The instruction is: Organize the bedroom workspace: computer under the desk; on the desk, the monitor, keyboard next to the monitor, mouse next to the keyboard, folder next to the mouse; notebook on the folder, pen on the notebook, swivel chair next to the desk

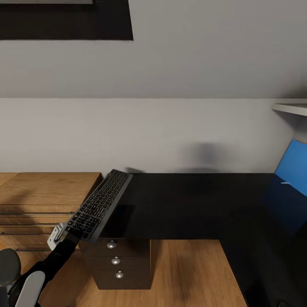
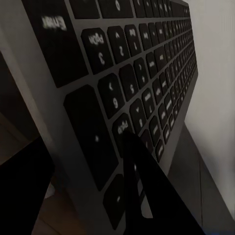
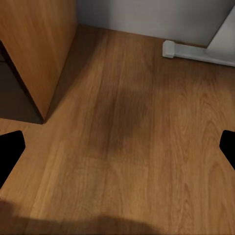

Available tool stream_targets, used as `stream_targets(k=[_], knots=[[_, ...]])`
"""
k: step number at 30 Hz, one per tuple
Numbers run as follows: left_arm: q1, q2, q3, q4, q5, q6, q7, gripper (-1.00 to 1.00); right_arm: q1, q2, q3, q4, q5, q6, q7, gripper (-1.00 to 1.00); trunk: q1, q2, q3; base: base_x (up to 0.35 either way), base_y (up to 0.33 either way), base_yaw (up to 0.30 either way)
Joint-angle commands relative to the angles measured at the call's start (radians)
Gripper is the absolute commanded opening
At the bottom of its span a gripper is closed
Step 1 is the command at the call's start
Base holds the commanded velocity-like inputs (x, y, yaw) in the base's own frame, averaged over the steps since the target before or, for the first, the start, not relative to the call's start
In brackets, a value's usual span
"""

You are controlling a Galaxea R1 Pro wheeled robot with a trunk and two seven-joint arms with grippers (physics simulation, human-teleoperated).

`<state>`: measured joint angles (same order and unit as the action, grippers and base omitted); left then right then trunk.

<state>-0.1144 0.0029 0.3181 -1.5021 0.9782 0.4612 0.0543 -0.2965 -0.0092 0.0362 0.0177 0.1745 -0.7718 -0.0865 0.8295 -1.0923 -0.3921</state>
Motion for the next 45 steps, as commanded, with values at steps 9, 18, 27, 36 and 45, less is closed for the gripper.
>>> stream_targets(k=[9, 18, 27, 36, 45], knots=[[-0.001, -0.001, 0.001, 0.01, 0.011, 0.004, 0.006, -1.0, -0.001, 0.0, 0.004, 0.002, 0.008, -0.003, -0.009, 1.0, 0.0, -0.001, -0.001, 0.009, 0.0, 0.0], [-0.001, -0.002, 0.001, 0.016, 0.009, 0.004, 0.007, -1.0, -0.001, 0.0, 0.004, 0.002, 0.008, -0.001, -0.009, 1.0, 0.0, -0.001, -0.001, 0.165, 0.0, 0.0], [-0.001, -0.004, 0.001, 0.023, 0.011, 0.004, 0.007, -1.0, -0.001, -0.001, 0.002, 0.001, 0.008, 0.0, -0.009, 1.0, 0.0, -0.001, -0.001, 0.004, 0.0, 0.0], [-0.001, -0.004, 0.001, 0.074, 0.011, 0.001, 0.006, -1.0, -0.001, -0.003, 0.001, 0.001, 0.008, -0.001, -0.009, 1.0, 0.0, -0.001, -0.001, 0.0, 0.0, 0.0], [-0.001, -0.004, 0.001, 0.084, 0.011, 0.001, 0.006, -1.0, -0.001, -0.003, 0.001, 0.001, 0.008, -0.002, -0.009, 1.0, 0.0, -0.001, -0.001, 0.0, 0.0, 0.0]])
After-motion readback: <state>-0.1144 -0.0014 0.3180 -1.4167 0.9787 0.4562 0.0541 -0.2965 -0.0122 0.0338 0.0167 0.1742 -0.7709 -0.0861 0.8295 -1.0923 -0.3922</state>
